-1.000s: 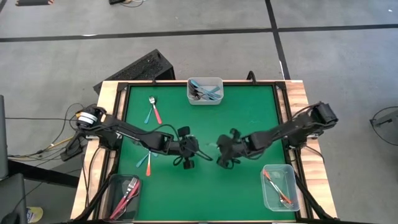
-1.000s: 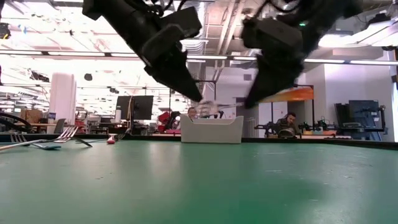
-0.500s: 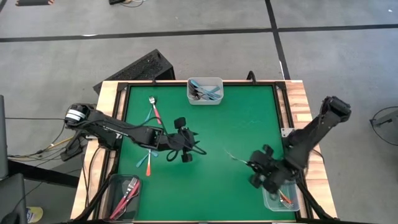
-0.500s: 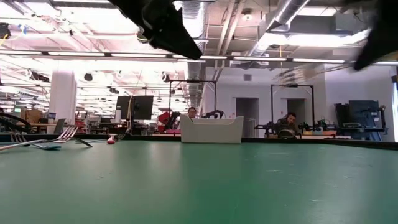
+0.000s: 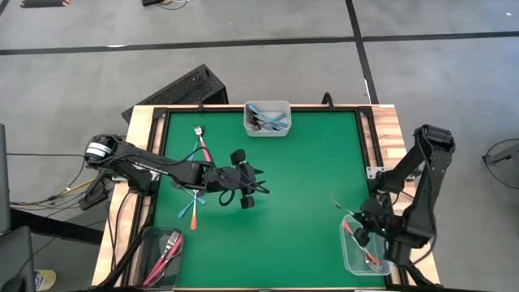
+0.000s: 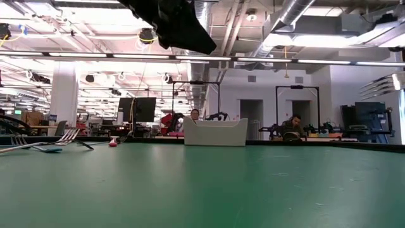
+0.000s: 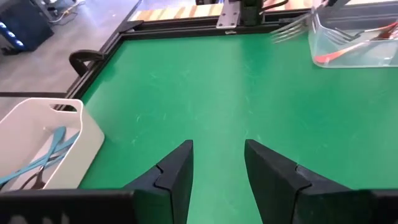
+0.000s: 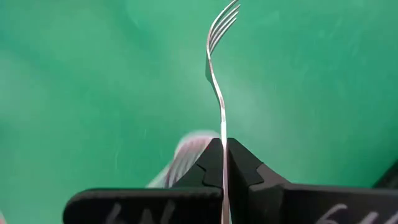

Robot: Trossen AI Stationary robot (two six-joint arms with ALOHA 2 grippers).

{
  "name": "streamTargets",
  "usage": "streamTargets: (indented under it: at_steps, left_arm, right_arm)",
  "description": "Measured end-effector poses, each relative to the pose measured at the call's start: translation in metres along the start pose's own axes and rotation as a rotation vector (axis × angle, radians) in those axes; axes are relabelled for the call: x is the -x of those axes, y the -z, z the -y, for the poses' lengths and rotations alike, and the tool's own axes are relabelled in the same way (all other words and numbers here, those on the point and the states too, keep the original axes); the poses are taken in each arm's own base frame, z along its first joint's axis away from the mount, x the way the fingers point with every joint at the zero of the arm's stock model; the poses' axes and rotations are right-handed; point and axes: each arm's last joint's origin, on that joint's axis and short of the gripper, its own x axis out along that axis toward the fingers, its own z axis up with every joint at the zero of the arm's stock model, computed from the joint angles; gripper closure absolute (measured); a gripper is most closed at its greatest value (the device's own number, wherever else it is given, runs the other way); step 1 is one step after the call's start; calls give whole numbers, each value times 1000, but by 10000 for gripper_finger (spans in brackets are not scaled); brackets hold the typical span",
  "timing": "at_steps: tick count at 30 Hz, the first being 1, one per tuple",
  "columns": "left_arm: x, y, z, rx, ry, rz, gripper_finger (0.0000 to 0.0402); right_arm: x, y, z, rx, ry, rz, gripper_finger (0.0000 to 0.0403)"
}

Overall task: Sort silverware by color (type)
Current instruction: Put the right orange fork into the transparent bin

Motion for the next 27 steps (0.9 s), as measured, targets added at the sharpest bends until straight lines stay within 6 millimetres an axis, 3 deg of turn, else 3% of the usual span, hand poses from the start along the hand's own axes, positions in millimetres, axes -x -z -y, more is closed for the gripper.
streamTargets:
  at_steps: [13, 20, 27]
  left_arm:
    - [0, -1, 0, 14, 4, 10, 269]
    - [0, -1, 0, 14, 3, 10, 269]
    - [-1, -1, -1, 16, 3, 11, 269]
  right_arm:
    - [34, 18, -6, 47, -76, -185, 389]
    - [21, 44, -18, 36, 3, -200, 386]
    - [7, 58, -35, -20, -9, -261, 303]
